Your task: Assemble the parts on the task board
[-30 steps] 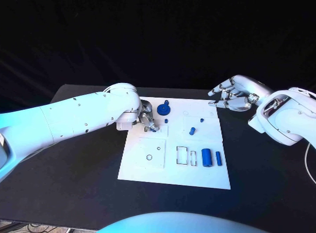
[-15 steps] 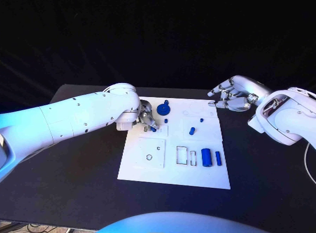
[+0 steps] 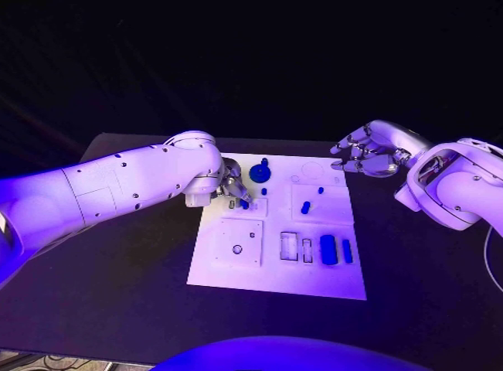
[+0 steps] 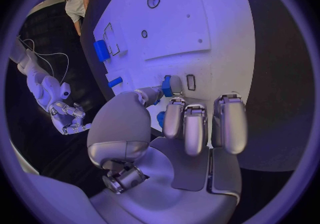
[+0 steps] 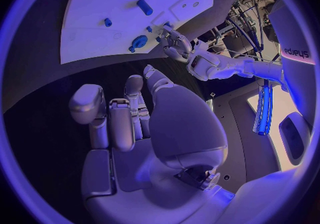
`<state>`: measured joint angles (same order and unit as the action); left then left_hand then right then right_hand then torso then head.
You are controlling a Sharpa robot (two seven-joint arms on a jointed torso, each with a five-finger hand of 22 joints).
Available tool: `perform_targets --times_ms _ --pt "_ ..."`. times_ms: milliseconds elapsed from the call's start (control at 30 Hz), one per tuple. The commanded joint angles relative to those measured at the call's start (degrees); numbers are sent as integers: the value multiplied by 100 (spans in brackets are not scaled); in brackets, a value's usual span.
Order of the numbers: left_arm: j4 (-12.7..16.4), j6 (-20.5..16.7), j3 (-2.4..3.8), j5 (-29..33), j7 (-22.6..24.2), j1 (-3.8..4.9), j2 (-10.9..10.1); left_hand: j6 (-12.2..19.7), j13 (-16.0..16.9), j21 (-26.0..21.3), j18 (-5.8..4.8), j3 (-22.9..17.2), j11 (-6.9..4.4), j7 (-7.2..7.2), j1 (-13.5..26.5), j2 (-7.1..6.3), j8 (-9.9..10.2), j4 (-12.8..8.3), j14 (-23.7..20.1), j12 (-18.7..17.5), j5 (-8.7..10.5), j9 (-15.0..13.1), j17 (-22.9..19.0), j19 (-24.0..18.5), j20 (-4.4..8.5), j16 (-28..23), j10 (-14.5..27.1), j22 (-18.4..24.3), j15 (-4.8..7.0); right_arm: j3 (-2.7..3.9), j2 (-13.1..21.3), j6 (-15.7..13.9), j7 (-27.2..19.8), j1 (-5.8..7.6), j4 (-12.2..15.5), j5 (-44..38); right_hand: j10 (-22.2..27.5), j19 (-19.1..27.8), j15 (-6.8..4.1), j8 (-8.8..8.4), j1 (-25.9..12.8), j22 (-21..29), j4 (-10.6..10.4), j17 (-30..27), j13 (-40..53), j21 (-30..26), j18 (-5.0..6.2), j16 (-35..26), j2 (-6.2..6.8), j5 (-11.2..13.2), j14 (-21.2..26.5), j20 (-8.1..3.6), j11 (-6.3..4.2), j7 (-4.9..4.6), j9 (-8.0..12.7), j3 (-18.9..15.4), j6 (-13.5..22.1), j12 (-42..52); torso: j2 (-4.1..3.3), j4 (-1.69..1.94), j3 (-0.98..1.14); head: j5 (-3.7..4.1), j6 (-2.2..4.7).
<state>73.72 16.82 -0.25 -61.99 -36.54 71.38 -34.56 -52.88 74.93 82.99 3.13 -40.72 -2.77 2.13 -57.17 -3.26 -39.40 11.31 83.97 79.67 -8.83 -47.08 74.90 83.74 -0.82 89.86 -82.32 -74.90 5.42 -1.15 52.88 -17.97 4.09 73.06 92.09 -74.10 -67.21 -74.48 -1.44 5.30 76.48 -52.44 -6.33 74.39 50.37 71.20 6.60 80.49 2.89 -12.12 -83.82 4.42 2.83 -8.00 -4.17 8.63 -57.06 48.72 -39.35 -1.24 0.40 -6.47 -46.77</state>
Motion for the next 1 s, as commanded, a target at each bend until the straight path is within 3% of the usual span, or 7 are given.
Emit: perform_targets --times_ms 33,633,1000 --pt "-22 153 -23 39 -67 -26 23 -57 125 -18 -37 -617 -13 -122 -15 -7 5 -646 603 -42 16 -17 1510 8 16 14 20 -384 44 -2 -7 108 31 -5 -1 -41 43 46 -4 31 55 15 -16 -19 -10 -37 36 -29 8 -37 -290 6 11 -16 10 30 43 -30 1 -1 2 3 -2" --pt "27 323 -27 -43 -53 -23 35 -81 131 -26 -38 -511 -13 -123 -122 -166 5 -873 603 -41 40 -82 1510 6 17 14 13 -390 42 -5 0 143 36 -6 3 -41 42 49 -4 31 59 21 -18 -19 -7 -41 37 -30 7 -46 -290 6 11 -16 10 33 44 -26 2 3 1 15 -19" --pt "35 213 -27 -58 -30 -24 37 -241 184 2 -53 273 -47 -171 167 -239 83 -602 603 -1 51 -100 1510 45 30 14 -40 -458 62 -6 -1 134 34 -6 2 -41 55 57 -3 33 61 41 -24 -40 -27 -53 41 -44 8 -61 -286 6 13 -18 10 35 45 -46 1 -1 1 19 -33"
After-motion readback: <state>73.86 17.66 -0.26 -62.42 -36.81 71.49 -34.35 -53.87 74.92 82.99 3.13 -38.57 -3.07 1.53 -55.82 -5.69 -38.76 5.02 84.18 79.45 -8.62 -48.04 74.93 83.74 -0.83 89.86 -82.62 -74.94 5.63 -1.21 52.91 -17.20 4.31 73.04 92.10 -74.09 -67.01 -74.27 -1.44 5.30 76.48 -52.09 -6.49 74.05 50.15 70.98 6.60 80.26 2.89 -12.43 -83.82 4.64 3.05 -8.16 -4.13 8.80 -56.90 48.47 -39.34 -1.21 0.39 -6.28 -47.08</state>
